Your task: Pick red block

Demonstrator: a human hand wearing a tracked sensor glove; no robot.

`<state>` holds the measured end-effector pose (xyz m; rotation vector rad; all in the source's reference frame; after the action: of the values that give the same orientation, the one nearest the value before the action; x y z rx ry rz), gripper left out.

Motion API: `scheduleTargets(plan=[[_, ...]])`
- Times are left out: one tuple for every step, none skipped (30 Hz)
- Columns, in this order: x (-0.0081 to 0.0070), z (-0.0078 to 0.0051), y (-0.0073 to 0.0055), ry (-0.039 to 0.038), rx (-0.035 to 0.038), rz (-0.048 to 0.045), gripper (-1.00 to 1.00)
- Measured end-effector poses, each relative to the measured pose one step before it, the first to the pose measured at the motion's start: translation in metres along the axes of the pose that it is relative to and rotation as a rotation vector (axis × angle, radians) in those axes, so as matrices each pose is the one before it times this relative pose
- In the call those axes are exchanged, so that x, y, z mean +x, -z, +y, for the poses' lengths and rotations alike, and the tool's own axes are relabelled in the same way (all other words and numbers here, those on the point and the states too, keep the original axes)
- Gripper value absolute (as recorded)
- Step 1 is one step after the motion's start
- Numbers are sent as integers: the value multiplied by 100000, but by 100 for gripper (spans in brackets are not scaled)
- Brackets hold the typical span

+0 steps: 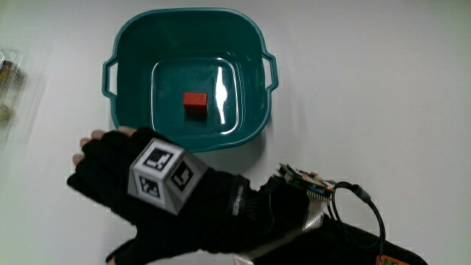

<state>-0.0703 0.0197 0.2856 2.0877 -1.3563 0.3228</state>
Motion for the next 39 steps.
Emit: scheduleTargets(plan=[[405,56,-160,1638,942,861,0],[607,294,243,313,-533,3508,0],[1351,1255,1644,237,-7776,2119,0],[141,-597,-1086,1362,3773,-509,0],[192,-362,-776,3602,4049,-1793,0],[674,411,331,1039,-2541,-921,0],[525,57,-198,-1913,-9,8358,0],[958,571,489,2687,-4203,-1052,0],[125,-265,-501,4216,4253,-5127,0],[520,234,119,-239,-1745,3366,0],[539,103,-107,128,423,2739,0],[620,299,157,2261,-1721,1165,0],[348,32,-143,2687,1853,-2752,0],[436,109,-52,985,839,-255,0],[590,233,25,437,-547,2591,0],[461,166,-65,1832,289,-1207,0],[666,434,257,-354,-2754,2804,0],[360,-4,-186,1431,1023,1441,0],[397,129,-7,2565,473,-2347,0],[486,205,93,115,-976,1887,0],[399,92,-22,959,-136,905,0],[337,98,-3,2085,593,-942,0],[296,129,24,926,-96,-60,0],[273,131,1,393,11,430,0],[218,77,-44,1034,361,246,0],[287,160,42,1185,791,-691,0],[284,108,0,589,-74,1022,0],[307,111,5,1064,563,-734,0],[257,65,-37,-191,-361,1497,0],[379,243,131,1774,-556,-642,0],[188,7,-84,56,648,922,0],[366,230,111,635,-697,429,0],[280,84,-6,836,548,421,0],[319,153,34,-92,12,798,0],[225,42,-59,1331,473,-741,0],[325,155,58,842,-420,1079,0],[318,128,40,-86,-315,930,0],[357,145,81,1058,-366,609,0],[224,13,-21,484,-543,633,0]])
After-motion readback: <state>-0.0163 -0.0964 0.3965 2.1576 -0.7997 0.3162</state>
